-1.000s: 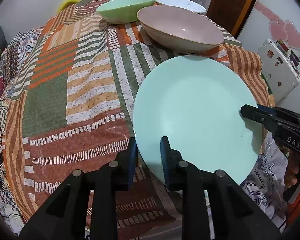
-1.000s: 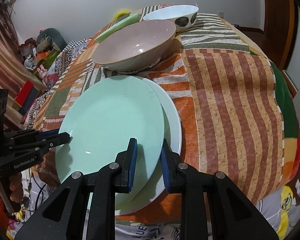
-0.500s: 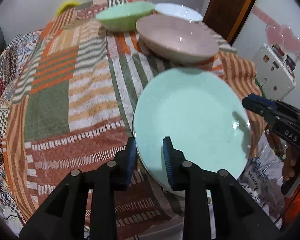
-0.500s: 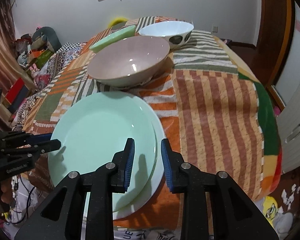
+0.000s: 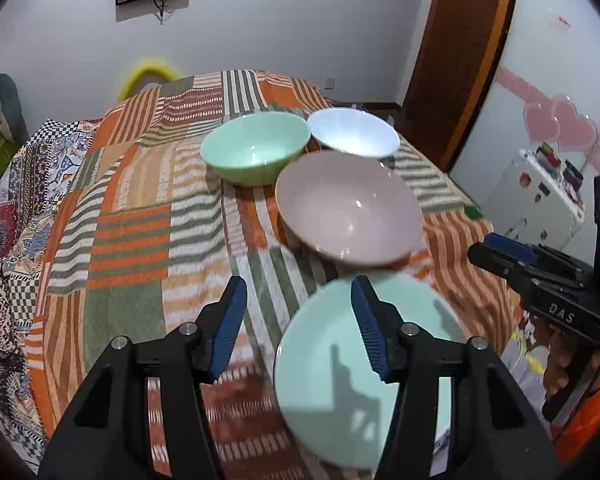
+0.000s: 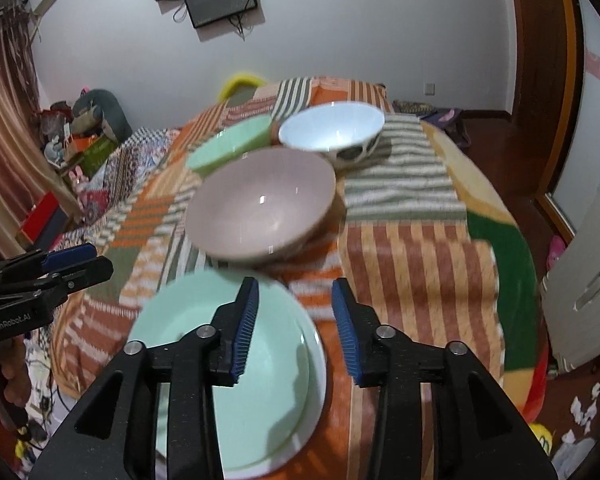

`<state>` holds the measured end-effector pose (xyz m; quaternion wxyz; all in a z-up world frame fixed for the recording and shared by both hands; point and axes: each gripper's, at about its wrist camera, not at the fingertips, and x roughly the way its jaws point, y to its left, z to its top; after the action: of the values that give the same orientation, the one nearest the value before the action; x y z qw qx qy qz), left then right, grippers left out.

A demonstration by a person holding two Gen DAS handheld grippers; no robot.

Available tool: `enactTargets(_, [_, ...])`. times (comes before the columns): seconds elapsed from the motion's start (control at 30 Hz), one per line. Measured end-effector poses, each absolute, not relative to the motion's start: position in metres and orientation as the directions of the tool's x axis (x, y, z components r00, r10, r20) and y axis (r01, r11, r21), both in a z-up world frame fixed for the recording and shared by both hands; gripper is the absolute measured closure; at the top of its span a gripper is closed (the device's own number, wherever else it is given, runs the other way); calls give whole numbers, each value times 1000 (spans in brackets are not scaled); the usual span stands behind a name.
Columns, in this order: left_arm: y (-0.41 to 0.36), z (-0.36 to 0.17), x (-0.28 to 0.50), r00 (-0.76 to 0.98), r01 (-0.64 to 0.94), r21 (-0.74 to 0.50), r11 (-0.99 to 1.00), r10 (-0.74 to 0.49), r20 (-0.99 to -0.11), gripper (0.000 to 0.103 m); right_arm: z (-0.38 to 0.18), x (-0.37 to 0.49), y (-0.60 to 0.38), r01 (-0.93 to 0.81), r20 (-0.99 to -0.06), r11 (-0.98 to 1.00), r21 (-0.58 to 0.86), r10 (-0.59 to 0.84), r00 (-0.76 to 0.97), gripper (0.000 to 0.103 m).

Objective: Organize plates and bowls
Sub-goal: 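Reach both grippers to the pale pink bowl rim and grasp it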

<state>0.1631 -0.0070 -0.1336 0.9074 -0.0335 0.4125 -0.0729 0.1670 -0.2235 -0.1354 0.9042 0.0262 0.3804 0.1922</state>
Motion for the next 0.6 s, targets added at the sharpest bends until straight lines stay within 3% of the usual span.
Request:
enactTargets(0.17, [1,-140,195,646,72,-158,985,-167,-745,43,-132,189,-223,-311,-662,926,214,372,651,53])
enactTargets(0.6, [6,-171,262,642,47,-158,986,-152,-751,43,-152,238,-216,-286,-681,930,231,365,635,53])
